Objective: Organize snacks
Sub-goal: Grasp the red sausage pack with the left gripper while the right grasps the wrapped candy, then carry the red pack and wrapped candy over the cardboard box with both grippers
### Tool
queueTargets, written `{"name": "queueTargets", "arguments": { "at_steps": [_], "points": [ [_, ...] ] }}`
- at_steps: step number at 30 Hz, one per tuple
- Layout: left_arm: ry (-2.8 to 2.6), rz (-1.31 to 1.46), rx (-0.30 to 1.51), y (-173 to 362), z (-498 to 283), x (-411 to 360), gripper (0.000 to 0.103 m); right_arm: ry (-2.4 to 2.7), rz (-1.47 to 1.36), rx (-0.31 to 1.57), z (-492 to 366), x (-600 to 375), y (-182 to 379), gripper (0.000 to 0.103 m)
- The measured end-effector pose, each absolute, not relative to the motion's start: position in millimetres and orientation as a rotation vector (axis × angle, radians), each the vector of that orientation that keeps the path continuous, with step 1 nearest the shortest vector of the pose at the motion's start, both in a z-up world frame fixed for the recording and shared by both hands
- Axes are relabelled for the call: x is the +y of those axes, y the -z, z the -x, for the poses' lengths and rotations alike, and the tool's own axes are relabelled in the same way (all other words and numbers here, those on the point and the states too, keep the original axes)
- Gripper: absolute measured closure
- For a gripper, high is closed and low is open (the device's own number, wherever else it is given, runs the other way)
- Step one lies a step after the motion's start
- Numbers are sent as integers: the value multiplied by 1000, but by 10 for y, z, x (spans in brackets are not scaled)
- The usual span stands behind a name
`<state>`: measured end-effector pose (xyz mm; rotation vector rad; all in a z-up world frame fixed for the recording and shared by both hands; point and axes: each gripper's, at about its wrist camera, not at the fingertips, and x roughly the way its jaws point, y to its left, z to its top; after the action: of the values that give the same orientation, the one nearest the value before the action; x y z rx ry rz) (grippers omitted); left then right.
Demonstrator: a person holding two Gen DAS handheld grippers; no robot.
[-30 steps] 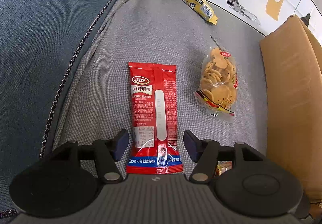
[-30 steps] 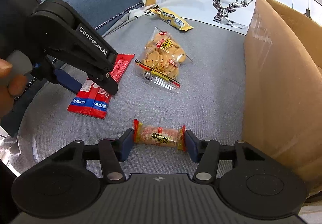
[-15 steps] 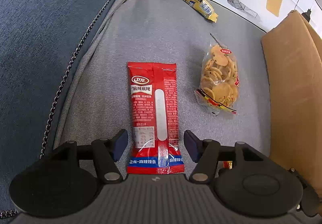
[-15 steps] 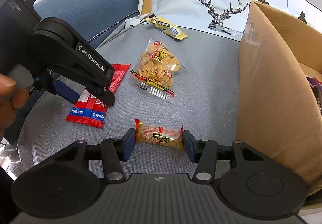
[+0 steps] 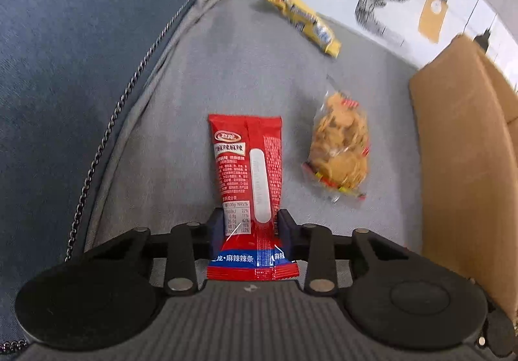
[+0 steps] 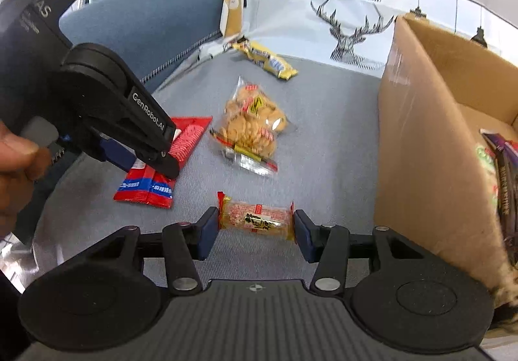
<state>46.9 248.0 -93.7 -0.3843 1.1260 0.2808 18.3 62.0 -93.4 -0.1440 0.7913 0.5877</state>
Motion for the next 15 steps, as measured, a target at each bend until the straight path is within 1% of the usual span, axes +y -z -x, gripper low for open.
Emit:
{"name": "queueTargets", "arguments": {
  "at_steps": [9,15],
  "points": [
    [-306,413,966,637,-335,2500,67,-596,148,649,-91,501,542,52],
    [-335,415,871,478,-320,2486,67,-589,102,530,-110,272,116,52]
  ]
}}
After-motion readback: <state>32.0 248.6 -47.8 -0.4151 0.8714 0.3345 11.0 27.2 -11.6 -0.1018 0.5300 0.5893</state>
